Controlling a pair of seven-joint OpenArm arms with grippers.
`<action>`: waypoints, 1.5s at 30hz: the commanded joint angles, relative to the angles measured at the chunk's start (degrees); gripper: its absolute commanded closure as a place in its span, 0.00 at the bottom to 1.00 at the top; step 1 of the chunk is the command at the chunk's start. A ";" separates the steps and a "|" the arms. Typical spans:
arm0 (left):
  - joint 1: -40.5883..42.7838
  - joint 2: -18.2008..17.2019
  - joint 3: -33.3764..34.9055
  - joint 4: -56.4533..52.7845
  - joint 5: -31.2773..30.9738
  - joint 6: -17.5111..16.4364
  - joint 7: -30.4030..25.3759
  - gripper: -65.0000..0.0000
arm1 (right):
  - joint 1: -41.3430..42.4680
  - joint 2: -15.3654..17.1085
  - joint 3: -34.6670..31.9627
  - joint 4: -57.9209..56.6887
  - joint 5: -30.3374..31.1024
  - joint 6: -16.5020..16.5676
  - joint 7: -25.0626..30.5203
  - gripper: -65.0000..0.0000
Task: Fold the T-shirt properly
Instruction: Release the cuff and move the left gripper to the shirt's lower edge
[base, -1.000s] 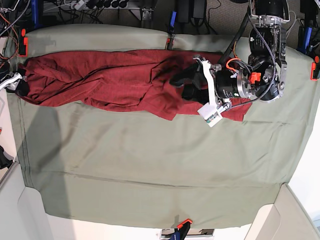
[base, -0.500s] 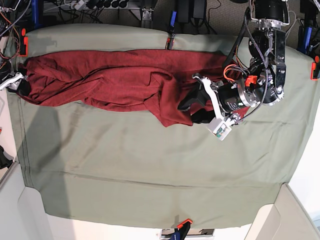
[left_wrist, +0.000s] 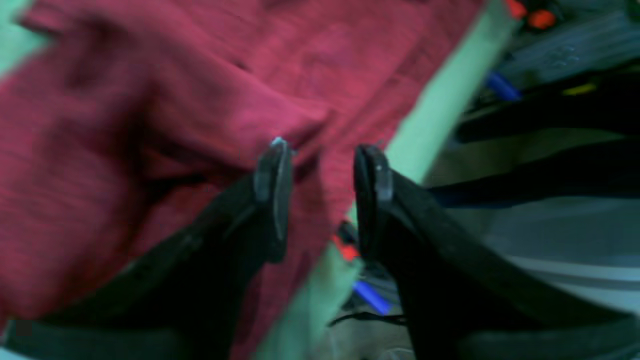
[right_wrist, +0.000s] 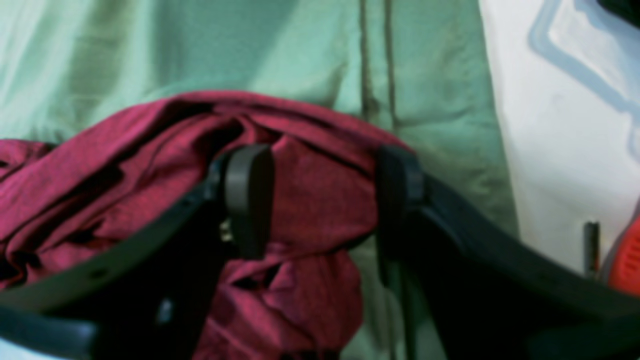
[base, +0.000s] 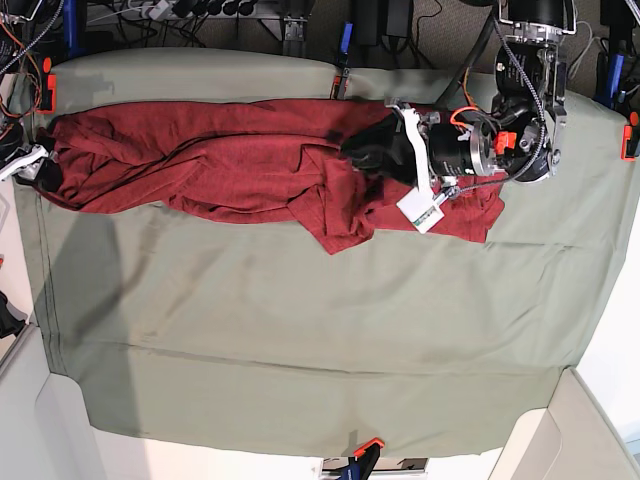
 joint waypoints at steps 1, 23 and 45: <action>-0.24 -0.31 -0.26 1.55 -2.27 -0.32 -0.92 0.68 | 0.63 1.14 0.39 0.85 0.87 0.42 1.33 0.49; -14.34 -0.28 11.06 -7.58 35.47 -0.32 -33.94 0.44 | 0.61 1.11 0.39 0.85 0.85 0.42 1.27 0.49; -26.82 3.48 20.70 -30.86 45.86 -0.32 -36.09 0.44 | 0.61 1.11 0.39 0.85 0.87 0.42 0.83 0.49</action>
